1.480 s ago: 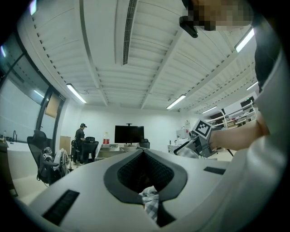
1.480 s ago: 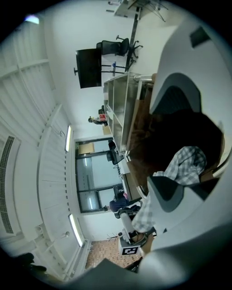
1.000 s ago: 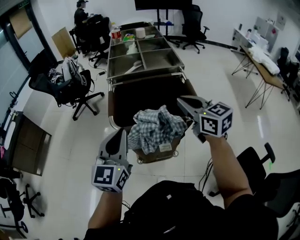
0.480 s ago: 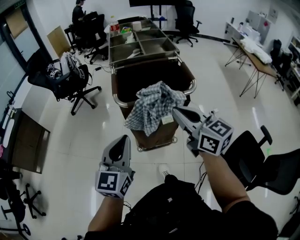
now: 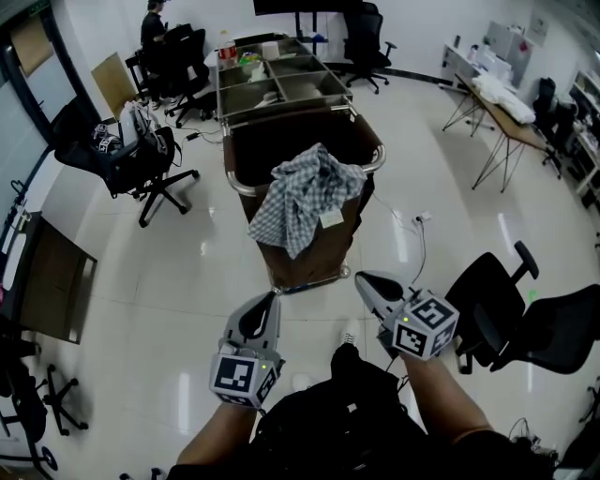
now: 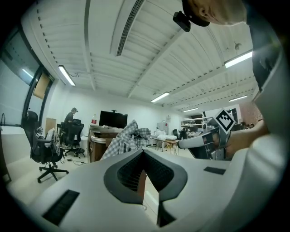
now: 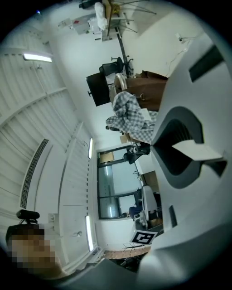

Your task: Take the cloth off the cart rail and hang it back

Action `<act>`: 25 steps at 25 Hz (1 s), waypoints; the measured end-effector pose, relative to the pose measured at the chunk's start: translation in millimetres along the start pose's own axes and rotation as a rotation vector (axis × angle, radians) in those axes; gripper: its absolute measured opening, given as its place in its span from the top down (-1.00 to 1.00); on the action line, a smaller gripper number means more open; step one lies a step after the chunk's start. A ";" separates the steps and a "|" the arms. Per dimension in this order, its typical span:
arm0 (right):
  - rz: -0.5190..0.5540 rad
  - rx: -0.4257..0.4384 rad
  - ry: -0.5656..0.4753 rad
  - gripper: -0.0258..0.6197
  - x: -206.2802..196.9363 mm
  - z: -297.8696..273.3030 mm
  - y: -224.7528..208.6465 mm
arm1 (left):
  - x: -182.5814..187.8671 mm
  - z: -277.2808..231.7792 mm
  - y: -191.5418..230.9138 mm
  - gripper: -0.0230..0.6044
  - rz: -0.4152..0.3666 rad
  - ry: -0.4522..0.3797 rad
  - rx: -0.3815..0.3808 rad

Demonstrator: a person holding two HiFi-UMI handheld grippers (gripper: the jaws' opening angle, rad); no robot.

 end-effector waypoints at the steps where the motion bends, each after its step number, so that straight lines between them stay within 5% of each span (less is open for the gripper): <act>1: -0.002 -0.005 0.010 0.88 -7.0 3.5 3.7 | -3.2 0.9 -2.9 0.93 -0.002 0.007 -0.006; 6: -0.008 -0.009 0.039 0.88 -26.8 9.4 7.9 | -6.5 1.1 -6.1 0.93 -0.004 0.014 0.008; 25: 0.088 -0.005 0.029 0.89 -3.4 7.2 6.3 | 1.0 -9.9 -10.2 0.93 -0.011 -0.005 -0.010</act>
Point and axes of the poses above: the fingertips, and each gripper's own axes: z backward along the fingers, y to its left, x out of its top, the point moved 8 cm from there along z, backward along the fingers, and after that the axes turned 15 degrees about z, right-handed, at the moved point
